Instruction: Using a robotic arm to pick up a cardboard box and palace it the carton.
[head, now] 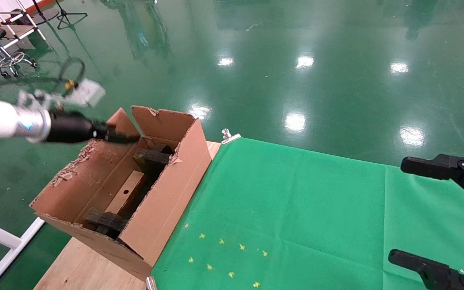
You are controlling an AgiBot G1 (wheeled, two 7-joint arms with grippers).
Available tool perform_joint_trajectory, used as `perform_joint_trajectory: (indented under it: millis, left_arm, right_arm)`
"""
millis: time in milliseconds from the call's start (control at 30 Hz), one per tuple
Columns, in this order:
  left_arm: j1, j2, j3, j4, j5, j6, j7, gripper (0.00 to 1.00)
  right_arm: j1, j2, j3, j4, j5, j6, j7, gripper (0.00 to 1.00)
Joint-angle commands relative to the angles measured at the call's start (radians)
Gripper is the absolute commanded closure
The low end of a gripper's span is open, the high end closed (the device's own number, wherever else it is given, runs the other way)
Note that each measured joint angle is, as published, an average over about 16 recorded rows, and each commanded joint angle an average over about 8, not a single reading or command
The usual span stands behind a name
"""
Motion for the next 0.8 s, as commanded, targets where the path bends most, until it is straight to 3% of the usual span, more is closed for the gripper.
perform_joint_trajectory:
  millis: [33, 233, 467, 800]
  left_arm:
    - [-0.025, -0.025, -0.018, -0.042, -0.030, 0.062, -0.001, 0.00]
    - [-0.054, -0.061, -0.034, -0.128, -0.058, 0.140, -0.043, 0.00]
    - [-0.054, -0.064, -0.035, -0.135, -0.061, 0.145, -0.044, 0.00]
    - [0.040, -0.067, -0.100, -0.239, -0.148, 0.169, -0.008, 0.00]
  right_arm:
    - [0.000, 0.000, 0.000, 0.000, 0.000, 0.000, 0.000, 0.00]
    - [0.000, 0.000, 0.000, 0.000, 0.000, 0.000, 0.000, 0.00]
    - [0.000, 0.000, 0.000, 0.000, 0.000, 0.000, 0.000, 0.00]
    - [0.000, 0.000, 0.000, 0.000, 0.000, 0.000, 0.000, 0.00]
